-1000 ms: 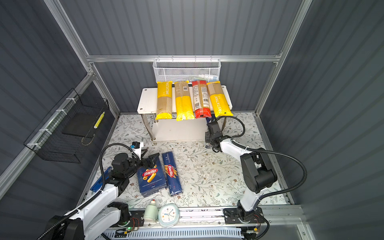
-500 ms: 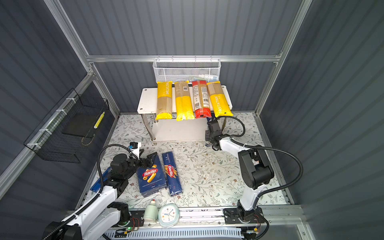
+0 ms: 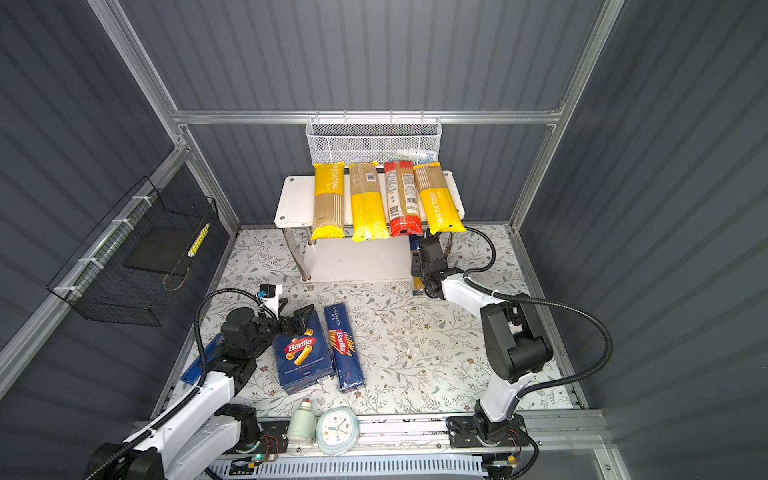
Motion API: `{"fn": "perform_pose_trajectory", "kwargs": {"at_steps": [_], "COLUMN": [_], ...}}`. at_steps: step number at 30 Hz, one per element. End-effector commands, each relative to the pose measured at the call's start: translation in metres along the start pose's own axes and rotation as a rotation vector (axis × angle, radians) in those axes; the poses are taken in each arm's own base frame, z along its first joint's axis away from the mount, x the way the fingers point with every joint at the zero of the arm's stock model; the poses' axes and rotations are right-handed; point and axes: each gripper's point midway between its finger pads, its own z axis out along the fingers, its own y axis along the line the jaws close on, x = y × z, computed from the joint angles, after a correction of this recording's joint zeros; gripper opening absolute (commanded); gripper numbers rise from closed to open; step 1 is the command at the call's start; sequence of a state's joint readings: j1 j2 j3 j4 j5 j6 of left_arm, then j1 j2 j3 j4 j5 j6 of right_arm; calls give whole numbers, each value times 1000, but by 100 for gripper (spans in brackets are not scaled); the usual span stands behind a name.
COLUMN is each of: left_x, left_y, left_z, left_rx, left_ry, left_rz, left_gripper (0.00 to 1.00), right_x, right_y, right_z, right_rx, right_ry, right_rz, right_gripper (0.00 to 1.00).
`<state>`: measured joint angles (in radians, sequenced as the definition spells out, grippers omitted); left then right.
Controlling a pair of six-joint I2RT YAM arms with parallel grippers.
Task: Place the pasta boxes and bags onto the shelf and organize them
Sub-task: 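Lower the Ankara bag onto the lower tier beside the shelf post, then open the right gripper to release the Ankara bag on the tier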
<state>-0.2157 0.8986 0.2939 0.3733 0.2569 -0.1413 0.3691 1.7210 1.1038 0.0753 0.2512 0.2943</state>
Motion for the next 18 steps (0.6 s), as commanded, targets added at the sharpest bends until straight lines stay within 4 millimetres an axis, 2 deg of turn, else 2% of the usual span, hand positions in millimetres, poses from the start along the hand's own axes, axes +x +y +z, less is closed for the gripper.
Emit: {"fn": "perform_pose_trajectory", "kwargs": {"at_steps": [1, 8, 13, 18], "left_x": [1, 1, 1, 1], "left_y": [-1, 0, 2, 2], "left_z": [1, 0, 0, 0], "left_rx": [-2, -7, -17, -17], "left_ry": [9, 7, 6, 6], "left_rz": [16, 14, 11, 10], "left_gripper": [99, 99, 99, 99], "right_x": [3, 34, 62, 83], "right_y": [-3, -9, -3, 8], "right_z": [-14, -60, -94, -109], "right_rx": [-13, -30, -102, -181], "right_ry": [-6, 12, 34, 79], "right_rz": [44, 73, 116, 141], "right_gripper": [59, 60, 60, 60]}}
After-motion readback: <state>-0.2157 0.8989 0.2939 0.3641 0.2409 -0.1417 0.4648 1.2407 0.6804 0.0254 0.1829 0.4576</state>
